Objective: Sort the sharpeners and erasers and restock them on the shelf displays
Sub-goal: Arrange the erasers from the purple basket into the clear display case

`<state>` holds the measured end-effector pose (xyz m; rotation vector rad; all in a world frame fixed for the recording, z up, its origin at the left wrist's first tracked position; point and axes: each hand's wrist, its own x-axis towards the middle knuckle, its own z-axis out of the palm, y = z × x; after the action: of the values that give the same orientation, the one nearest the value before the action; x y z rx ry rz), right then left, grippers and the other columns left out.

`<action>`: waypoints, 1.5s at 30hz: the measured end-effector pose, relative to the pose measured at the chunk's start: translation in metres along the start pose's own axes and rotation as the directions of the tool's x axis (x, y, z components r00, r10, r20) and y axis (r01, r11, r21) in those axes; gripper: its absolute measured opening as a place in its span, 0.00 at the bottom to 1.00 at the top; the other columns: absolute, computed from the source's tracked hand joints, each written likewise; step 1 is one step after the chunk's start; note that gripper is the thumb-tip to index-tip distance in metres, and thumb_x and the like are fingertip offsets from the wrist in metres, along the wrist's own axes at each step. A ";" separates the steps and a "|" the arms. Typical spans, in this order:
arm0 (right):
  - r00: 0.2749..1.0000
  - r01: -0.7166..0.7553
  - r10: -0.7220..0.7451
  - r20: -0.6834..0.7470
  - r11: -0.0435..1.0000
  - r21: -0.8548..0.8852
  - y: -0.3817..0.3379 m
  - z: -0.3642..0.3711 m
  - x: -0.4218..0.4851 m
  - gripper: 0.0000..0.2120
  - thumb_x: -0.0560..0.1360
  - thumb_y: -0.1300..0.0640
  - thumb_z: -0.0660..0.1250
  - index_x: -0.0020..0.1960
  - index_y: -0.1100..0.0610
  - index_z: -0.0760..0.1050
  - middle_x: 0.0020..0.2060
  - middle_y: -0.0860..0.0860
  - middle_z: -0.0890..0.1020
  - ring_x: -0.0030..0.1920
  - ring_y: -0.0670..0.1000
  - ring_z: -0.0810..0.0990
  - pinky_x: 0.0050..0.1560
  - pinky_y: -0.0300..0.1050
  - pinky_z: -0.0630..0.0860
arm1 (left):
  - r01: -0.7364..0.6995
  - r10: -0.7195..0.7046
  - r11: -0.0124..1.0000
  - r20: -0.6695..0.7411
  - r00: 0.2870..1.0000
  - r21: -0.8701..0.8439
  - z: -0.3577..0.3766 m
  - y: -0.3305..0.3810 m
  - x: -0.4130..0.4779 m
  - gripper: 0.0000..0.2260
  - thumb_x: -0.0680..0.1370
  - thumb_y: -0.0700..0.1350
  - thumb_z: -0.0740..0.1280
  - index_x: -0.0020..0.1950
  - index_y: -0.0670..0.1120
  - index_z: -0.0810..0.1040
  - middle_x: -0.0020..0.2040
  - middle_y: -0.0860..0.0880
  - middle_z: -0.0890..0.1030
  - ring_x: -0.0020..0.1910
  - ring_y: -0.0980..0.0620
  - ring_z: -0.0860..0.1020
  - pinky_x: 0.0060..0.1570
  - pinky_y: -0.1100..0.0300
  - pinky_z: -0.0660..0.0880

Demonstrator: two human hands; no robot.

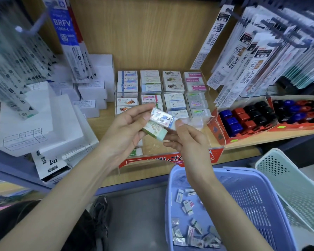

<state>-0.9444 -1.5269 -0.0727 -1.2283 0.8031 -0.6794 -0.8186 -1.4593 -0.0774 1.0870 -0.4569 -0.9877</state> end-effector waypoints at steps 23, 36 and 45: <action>0.988 -0.143 0.139 0.071 0.988 0.054 0.017 0.005 -0.010 0.06 0.77 0.60 0.65 0.52 0.60 0.78 0.46 0.59 0.84 0.43 0.52 0.83 0.43 0.41 0.80 | 0.082 -0.071 0.948 -0.045 0.996 0.308 -0.017 -0.010 -0.014 0.07 0.78 0.36 0.62 0.52 0.44 0.76 0.43 0.50 0.83 0.38 0.58 0.83 0.35 0.68 0.77; 0.908 0.396 -0.339 0.247 0.498 -0.771 0.022 -0.002 0.078 0.13 0.75 0.55 0.68 0.59 0.54 0.77 0.49 0.47 0.77 0.54 0.49 0.70 0.49 0.34 0.62 | -0.033 0.093 0.961 -0.208 0.974 0.274 -0.042 0.001 -0.010 0.09 0.79 0.35 0.60 0.56 0.46 0.75 0.52 0.47 0.81 0.52 0.52 0.80 0.41 0.65 0.79; 0.814 0.470 -0.433 0.388 0.098 -0.877 0.042 -0.008 0.102 0.12 0.76 0.58 0.66 0.58 0.56 0.80 0.48 0.56 0.78 0.52 0.61 0.70 0.52 0.52 0.66 | -0.075 0.135 0.958 -0.206 0.969 0.275 -0.055 0.001 -0.010 0.09 0.78 0.37 0.62 0.54 0.49 0.76 0.47 0.53 0.83 0.51 0.54 0.80 0.42 0.62 0.79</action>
<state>-0.8933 -1.6056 -0.1316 -2.7692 0.7992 -0.6283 -0.7828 -1.4222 -0.0986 1.3846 -0.4669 -0.7120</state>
